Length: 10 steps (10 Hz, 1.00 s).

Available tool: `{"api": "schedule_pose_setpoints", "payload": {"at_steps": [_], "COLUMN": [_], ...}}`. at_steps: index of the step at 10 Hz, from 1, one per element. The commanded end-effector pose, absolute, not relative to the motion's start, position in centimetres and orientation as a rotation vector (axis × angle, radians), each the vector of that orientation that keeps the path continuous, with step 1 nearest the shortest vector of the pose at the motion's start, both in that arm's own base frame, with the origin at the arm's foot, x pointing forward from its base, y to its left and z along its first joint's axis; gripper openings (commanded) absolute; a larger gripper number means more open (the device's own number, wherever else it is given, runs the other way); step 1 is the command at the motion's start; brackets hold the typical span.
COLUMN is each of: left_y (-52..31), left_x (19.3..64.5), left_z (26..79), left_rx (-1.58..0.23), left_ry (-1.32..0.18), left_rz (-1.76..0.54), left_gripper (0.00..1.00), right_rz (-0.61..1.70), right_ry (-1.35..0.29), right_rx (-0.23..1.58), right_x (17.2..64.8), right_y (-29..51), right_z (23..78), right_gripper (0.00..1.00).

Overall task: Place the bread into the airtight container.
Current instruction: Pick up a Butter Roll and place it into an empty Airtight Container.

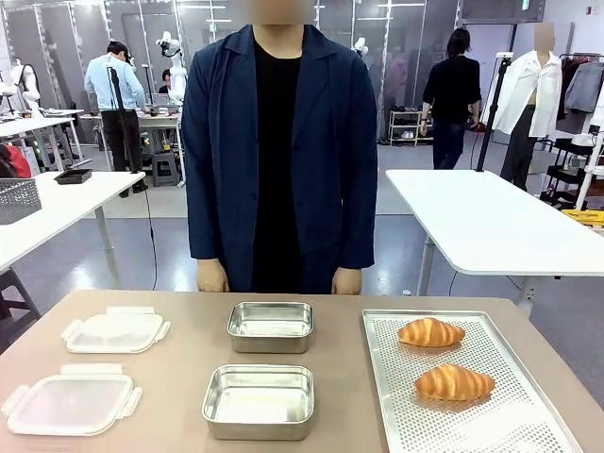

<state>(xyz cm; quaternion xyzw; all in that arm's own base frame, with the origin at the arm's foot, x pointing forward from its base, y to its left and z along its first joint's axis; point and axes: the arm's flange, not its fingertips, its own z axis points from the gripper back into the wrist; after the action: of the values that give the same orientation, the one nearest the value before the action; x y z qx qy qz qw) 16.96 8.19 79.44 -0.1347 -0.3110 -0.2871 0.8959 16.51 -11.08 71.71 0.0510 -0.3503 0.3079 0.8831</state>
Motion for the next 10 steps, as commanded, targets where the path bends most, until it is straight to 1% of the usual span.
{"api": "schedule_pose_setpoints", "payload": {"at_steps": [1, 2, 8, 9, 10], "left_y": [8.6, 8.2, 8.2, 8.2, 8.2], "left_x": [16.3, 17.0, 17.0, 17.0, 17.0], "left_z": [77.6, 79.4, 79.4, 79.4, 79.4], "left_rx": [-0.267, -0.279, -0.279, -0.279, -0.279], "left_ry": [-0.667, -0.645, -0.645, -0.645, -0.645], "left_rz": [-0.617, -0.595, -0.595, -0.595, -0.595], "left_gripper": [1.00, 1.00, 1.00, 1.00, 1.00], "right_rz": [0.664, 0.641, 0.641, 0.833, 1.098], "right_ry": [-0.713, -0.729, -0.733, -0.744, -0.751], "right_rx": [0.130, 0.106, 0.112, -0.004, -0.090], "right_x": [16.8, 16.5, 16.3, 17.2, 17.8], "right_y": [-11.3, -11.1, -11.3, -9.6, -7.7], "right_z": [70.5, 71.7, 71.5, 72.0, 72.4], "right_gripper": [1.00, 1.00, 1.00, 1.00, 1.00]}}
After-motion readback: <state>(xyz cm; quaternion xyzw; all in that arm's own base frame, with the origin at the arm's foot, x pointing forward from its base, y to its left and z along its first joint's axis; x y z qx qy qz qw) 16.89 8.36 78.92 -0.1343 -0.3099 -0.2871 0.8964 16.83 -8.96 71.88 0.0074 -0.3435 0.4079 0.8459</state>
